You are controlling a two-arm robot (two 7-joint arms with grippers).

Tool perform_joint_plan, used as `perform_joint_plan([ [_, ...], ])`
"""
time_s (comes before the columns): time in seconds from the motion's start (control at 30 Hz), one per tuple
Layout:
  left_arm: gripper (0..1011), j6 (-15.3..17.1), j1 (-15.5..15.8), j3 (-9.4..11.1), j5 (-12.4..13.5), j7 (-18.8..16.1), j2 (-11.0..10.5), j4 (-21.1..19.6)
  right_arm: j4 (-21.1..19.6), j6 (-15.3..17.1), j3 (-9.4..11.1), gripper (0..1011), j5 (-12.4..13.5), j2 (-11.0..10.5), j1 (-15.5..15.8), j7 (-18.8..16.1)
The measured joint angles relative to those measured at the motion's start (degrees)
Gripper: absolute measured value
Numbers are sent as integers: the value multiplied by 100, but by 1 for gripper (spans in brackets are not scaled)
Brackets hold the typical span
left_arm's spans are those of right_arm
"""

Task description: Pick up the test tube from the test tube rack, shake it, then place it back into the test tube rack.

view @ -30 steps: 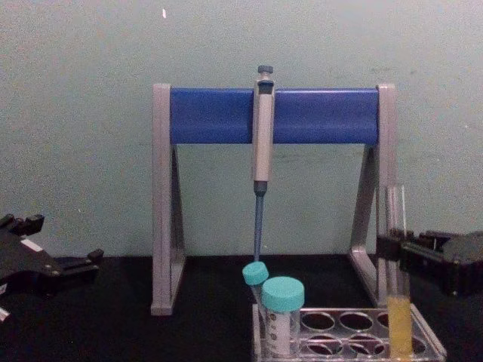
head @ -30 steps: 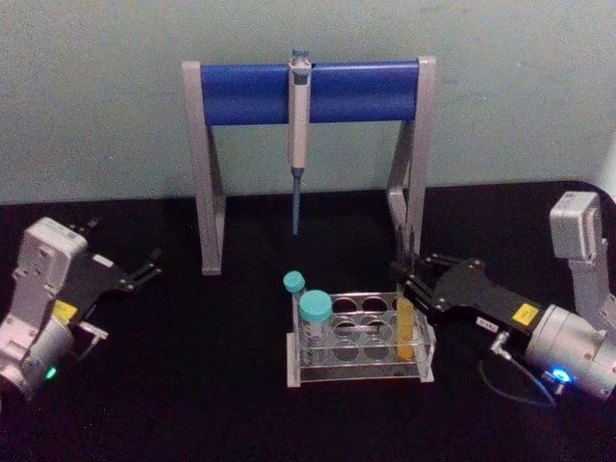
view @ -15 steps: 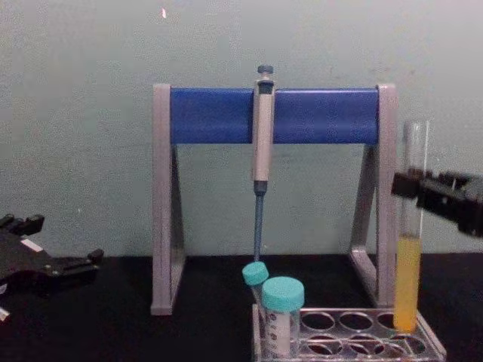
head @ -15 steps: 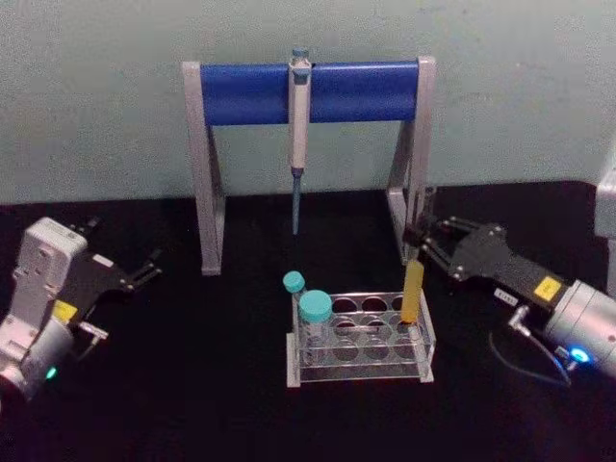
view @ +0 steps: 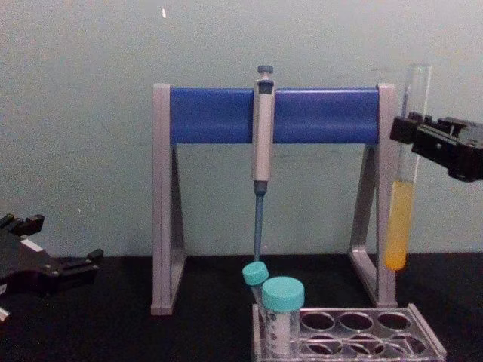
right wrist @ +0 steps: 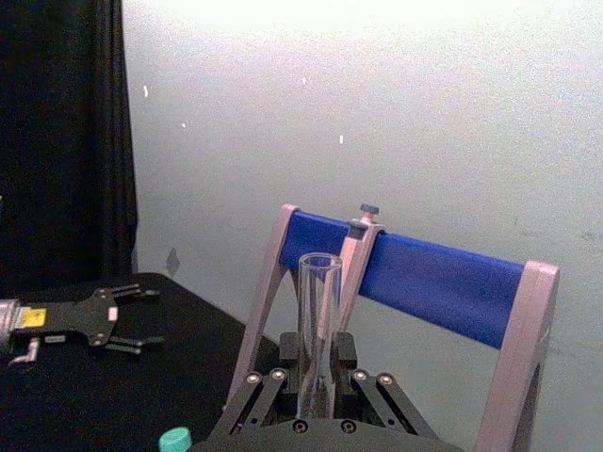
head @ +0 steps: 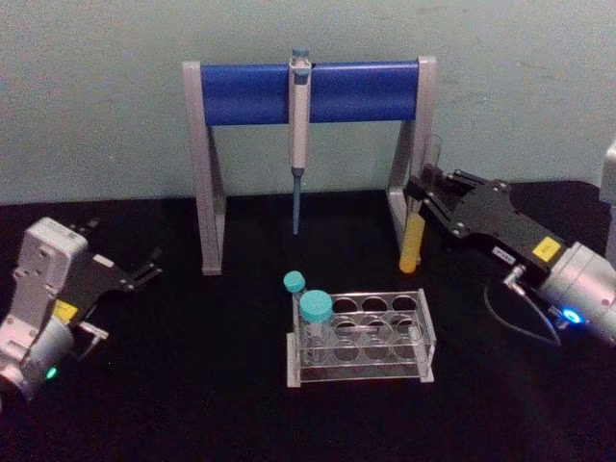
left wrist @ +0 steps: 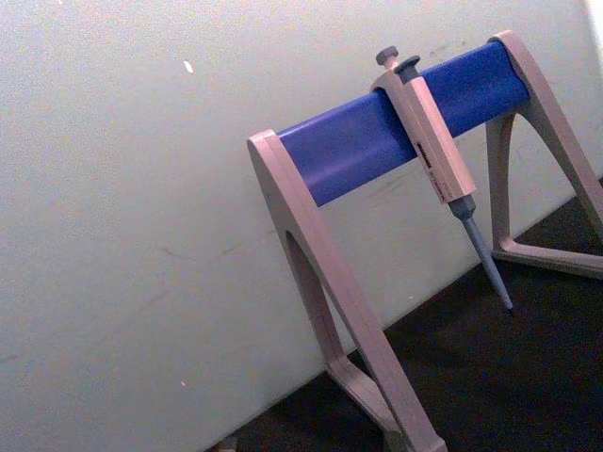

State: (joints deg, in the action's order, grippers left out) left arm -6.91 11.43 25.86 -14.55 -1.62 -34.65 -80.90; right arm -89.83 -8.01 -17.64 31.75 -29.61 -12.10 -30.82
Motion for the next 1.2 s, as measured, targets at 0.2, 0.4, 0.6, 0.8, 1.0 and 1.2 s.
perform_joint_plan([
  [0.2, 1001, 0, 0, 0, 0, 0, 0, 0, 289, -85, -106, 230, -166, 179, -320, -54],
  [0.4, 1001, 0, 1, 0, 0, 0, 0, 0, 407, -91, -173, 232, -216, 266, -458, -117],
  [0.6, 1001, 0, 0, 0, 0, 0, 0, 0, 485, -54, -219, 232, -92, 337, -523, -280],
  [0.8, 1001, 0, 0, 0, 0, 0, 0, 0, 451, 17, -272, 232, 240, 335, -522, -585],
  [1.0, 1001, 0, 0, 0, 0, 0, 0, 0, 177, 245, -308, 232, 580, 138, -395, -769],
  [1.2, 1001, 0, 0, 0, 0, 0, 0, 0, -230, 455, -333, 230, 592, -234, -205, -680],
])
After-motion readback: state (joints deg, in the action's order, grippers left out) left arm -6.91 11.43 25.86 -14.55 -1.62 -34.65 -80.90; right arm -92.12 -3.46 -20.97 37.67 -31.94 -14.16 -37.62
